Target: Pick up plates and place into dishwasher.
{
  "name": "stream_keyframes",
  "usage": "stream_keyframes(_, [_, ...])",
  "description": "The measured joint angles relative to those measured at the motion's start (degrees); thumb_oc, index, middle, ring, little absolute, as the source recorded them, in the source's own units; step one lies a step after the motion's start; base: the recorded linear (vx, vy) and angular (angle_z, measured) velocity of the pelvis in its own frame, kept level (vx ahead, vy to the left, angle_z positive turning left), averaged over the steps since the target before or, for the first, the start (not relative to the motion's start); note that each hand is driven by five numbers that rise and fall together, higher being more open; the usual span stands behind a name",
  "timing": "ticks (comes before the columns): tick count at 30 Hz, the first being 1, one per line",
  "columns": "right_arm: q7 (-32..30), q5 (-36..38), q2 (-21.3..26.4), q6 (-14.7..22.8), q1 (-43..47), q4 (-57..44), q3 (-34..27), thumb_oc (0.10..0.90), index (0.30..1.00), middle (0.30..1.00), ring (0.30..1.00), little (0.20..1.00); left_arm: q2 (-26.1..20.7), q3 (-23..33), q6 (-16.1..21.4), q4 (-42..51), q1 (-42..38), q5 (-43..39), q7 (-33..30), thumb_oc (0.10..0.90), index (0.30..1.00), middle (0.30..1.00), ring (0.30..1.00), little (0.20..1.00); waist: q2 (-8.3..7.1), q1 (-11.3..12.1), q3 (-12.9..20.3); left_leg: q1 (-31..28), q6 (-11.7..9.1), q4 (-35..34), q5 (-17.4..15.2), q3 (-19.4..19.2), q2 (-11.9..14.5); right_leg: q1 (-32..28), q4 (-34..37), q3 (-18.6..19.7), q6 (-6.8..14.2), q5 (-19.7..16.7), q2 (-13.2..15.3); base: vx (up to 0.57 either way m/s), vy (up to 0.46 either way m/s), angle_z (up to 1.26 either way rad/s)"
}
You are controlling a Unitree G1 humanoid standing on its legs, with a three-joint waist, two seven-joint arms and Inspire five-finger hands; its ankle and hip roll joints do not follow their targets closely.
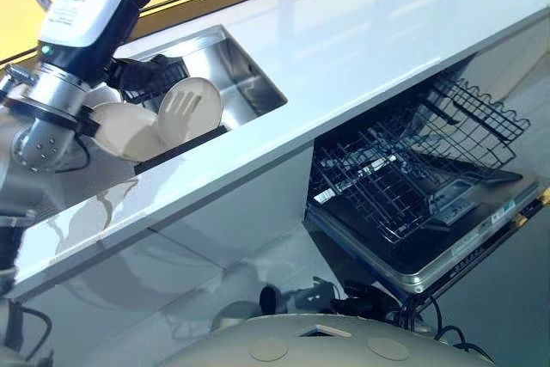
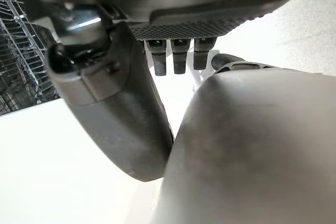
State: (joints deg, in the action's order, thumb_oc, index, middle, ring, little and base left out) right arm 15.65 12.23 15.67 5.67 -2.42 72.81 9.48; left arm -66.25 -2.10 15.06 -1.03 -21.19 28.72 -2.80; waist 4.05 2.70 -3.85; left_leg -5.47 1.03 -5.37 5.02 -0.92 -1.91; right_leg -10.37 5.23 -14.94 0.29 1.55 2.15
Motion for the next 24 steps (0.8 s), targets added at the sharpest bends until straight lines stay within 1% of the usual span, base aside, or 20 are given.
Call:
stream_keyframes(3, [0.5,0.1,0.2,-0.8,0.4,0.0,0.0,0.800,0.900,0.900,0.900,0.900,-4.3,-7.1,1.6,-1.8,-5.0,3.5,2.8,0.800,0.900,0.900,0.900,0.900,0.30,-1.1,0.2,-0.3,0.0,0.0,0.0,-1.5,0.1,-0.1,0.0,0.5,0.0,-0.1,0.0,0.07,0.051,-0.08])
stream_keyframes(5, [0.9,0.1,0.2,-1.0,0.5,0.0,-0.1,0.800,0.900,0.900,0.900,0.900,-5.0,-9.9,2.7,-1.9,-6.6,5.2,4.7,0.800,0.900,0.900,0.900,0.900,0.45,-1.6,0.3,-0.5,0.0,0.0,0.0,-2.0,0.1,-0.1,0.0,0.9,0.0,-0.1,0.0,0.05,0.036,-0.12])
stream_keyframes(8, [1.1,0.3,0.4,-1.8,0.7,-0.1,-0.2,0.800,0.900,0.900,0.900,0.900,-5.5,-15.8,4.3,-3.0,-10.2,5.9,8.3,0.800,0.900,0.900,0.900,0.900,0.55,-2.0,0.3,-1.1,0.1,0.0,-0.4,-3.4,0.4,0.0,0.0,2.3,-0.1,-0.4,-0.2,0.06,0.055,-0.24])
stream_keyframes(10, [1.1,0.9,0.4,-1.9,0.9,-0.2,-0.3,0.800,0.900,0.900,0.900,0.900,-6.2,-18.7,5.7,-4.7,-11.9,7.5,10.1,0.800,0.900,0.900,0.900,0.900,0.58,-3.0,0.3,-1.1,0.0,0.0,-0.4,-3.9,0.6,0.1,0.0,2.9,-0.1,-0.4,-0.3,0.05,0.065,-0.17])
stream_keyframes(12, [1.1,1.4,0.4,-2.2,0.5,-1.0,-0.7,0.800,0.900,0.900,0.900,0.900,-6.5,-22.1,6.6,-7.1,-14.4,7.9,12.3,0.800,0.900,0.900,0.900,0.900,0.64,-3.3,0.3,-1.3,-0.1,0.0,-0.5,-4.6,0.8,0.2,0.0,3.5,-0.2,-0.6,-0.4,0.04,0.074,-0.19])
stream_keyframes(15, [1.0,2.4,0.5,-2.3,0.3,-1.4,-0.8,0.800,0.900,0.900,0.900,0.900,-6.5,-24.2,6.8,-9.6,-15.7,7.9,15.3,0.800,0.900,0.900,0.900,0.900,0.79,-4.2,0.3,-1.4,-0.1,0.0,-0.6,-5.4,0.9,0.7,0.0,4.4,-0.3,-0.8,-0.6,0.03,0.087,-0.17])
stream_keyframes(19, [1.1,2.4,0.6,-2.4,0.1,-1.8,-2.1,0.800,0.900,0.900,0.900,0.900,-6.6,-25.2,6.8,-12.9,-15.7,7.9,18.9,0.800,0.900,0.900,0.900,0.900,1.13,-5.1,0.2,-1.6,0.0,0.0,-1.0,-7.1,1.0,1.2,0.0,6.2,-0.2,-1.4,-0.6,0.02,0.100,-0.23])
stream_keyframes(20, [1.0,2.3,0.7,-2.4,0.1,-1.9,-2.2,0.800,0.900,0.900,0.900,0.900,-6.6,-25.2,6.7,-14.0,-15.7,7.9,19.5,0.800,0.900,0.900,0.900,0.900,1.11,-5.1,0.1,-1.7,0.1,0.0,-1.2,-7.3,1.0,1.1,0.0,6.5,-0.1,-1.5,-0.5,0.02,0.080,-0.21])
stream_keyframes(22, [1.0,2.3,0.7,-2.4,0.1,-2.3,-2.3,0.800,0.900,0.900,0.900,0.900,-6.6,-25.5,6.6,-16.4,-16.1,8.0,20.8,0.800,0.900,0.900,0.900,0.900,1.09,-5.9,0.1,-1.8,0.3,0.0,-1.3,-7.5,0.9,1.1,0.0,6.7,0.0,-1.5,-0.4,0.02,0.088,-0.08])
stream_keyframes(24, [1.0,2.3,0.7,-2.4,0.1,-2.5,-2.3,0.800,0.900,0.900,0.900,0.900,-6.6,-27.5,6.5,-19.1,-18.0,8.7,21.2,0.800,0.900,0.900,0.900,0.900,0.98,-6.0,0.0,-1.8,0.4,-0.1,-1.4,-7.7,0.8,1.4,0.0,6.8,0.1,-1.6,-0.3,0.03,0.095,-0.06])
